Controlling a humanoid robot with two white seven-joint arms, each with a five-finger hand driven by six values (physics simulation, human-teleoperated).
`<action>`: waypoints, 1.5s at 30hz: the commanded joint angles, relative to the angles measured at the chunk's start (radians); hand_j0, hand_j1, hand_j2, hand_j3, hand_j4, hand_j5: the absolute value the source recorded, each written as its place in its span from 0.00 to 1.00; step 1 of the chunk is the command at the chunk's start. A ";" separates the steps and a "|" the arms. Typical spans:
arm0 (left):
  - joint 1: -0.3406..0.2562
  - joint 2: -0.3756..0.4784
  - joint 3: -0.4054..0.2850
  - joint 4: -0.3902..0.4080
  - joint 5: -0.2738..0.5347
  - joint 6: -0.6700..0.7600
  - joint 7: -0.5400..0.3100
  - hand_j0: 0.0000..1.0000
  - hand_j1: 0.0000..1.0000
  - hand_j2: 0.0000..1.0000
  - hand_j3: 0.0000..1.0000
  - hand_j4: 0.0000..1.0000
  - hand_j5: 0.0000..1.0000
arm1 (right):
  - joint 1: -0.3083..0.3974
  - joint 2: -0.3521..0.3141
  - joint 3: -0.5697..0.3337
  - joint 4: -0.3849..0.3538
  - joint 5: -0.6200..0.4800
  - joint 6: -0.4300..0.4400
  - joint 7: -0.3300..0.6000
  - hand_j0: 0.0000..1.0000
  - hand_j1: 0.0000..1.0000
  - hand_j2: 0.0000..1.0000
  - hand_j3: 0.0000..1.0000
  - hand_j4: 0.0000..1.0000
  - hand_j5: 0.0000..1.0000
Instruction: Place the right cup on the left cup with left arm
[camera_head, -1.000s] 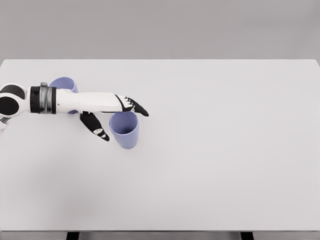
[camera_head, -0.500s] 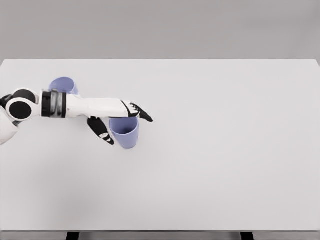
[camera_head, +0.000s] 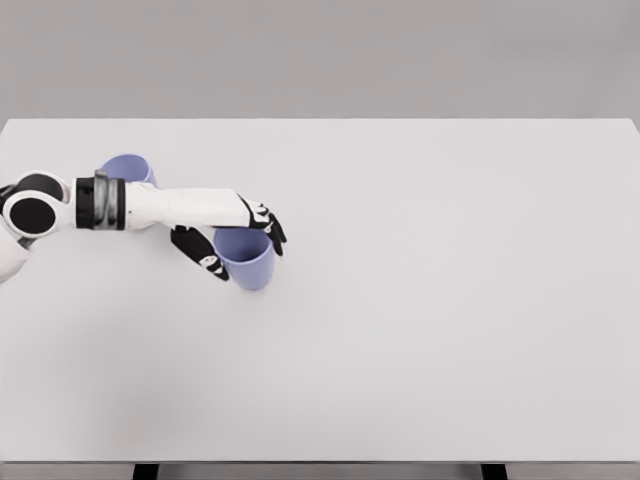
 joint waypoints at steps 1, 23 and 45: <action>0.000 0.026 0.028 -0.014 0.025 0.003 0.000 0.54 0.54 0.54 0.54 0.54 0.54 | 0.000 0.000 0.000 0.000 0.001 0.000 0.000 1.00 1.00 1.00 1.00 1.00 1.00; -0.127 0.413 0.095 -0.020 0.277 0.003 0.000 0.54 0.54 0.54 0.54 0.54 0.54 | 0.000 0.000 0.000 0.000 0.001 0.000 0.000 1.00 1.00 1.00 1.00 1.00 1.00; -0.161 0.255 0.072 0.212 0.217 0.003 0.000 0.55 0.55 0.55 0.55 0.55 0.55 | 0.000 0.000 0.000 0.000 0.001 0.000 0.000 1.00 1.00 1.00 1.00 1.00 1.00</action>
